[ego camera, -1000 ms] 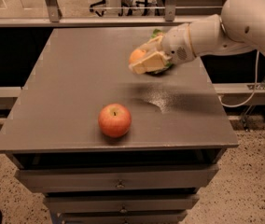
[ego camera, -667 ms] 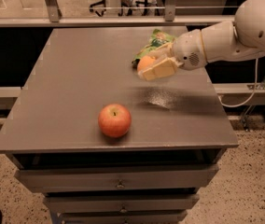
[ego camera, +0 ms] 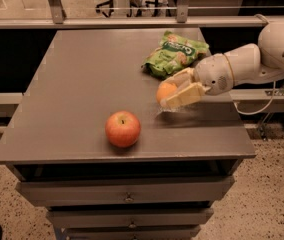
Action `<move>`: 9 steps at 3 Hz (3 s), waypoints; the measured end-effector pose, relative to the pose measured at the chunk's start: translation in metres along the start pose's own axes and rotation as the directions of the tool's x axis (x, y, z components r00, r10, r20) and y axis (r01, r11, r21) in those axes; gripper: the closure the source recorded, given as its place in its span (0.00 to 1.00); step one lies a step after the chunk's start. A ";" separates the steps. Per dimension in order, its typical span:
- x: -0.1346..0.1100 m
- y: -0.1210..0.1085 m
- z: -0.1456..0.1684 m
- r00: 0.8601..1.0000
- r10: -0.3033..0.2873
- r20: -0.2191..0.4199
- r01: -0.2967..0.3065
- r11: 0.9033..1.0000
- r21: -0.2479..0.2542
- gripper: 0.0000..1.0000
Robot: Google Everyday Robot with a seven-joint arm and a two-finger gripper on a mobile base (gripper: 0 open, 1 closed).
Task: Move orange near apple
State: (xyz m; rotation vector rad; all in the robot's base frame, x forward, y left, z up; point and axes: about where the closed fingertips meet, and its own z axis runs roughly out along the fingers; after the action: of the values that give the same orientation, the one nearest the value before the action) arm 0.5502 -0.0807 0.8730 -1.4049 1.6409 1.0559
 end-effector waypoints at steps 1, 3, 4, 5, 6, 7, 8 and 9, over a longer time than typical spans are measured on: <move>0.009 0.015 0.008 1.000 0.003 0.020 -0.001 0.997 -0.078 1.00; 0.011 0.036 0.045 0.996 -0.058 0.061 0.071 0.970 -0.233 0.75; 0.010 0.040 0.053 0.995 -0.077 0.068 0.093 0.957 -0.275 0.45; 0.009 0.041 0.055 0.994 -0.088 0.071 0.105 0.951 -0.291 0.21; 0.006 0.040 0.054 0.992 -0.104 0.067 0.120 0.946 -0.302 0.00; 0.004 0.038 0.052 0.992 -0.111 0.063 0.125 0.946 -0.300 0.00; 0.000 0.036 0.046 0.991 -0.123 0.054 0.133 0.947 -0.291 0.00; -0.003 0.034 0.040 0.990 -0.134 0.045 0.141 0.949 -0.280 0.00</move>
Offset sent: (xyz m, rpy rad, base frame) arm -0.0428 0.0363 -0.0258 0.1043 0.0393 0.2353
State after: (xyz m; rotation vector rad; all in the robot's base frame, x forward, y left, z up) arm 0.5175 -0.0399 0.8641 -1.6574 1.3901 1.2572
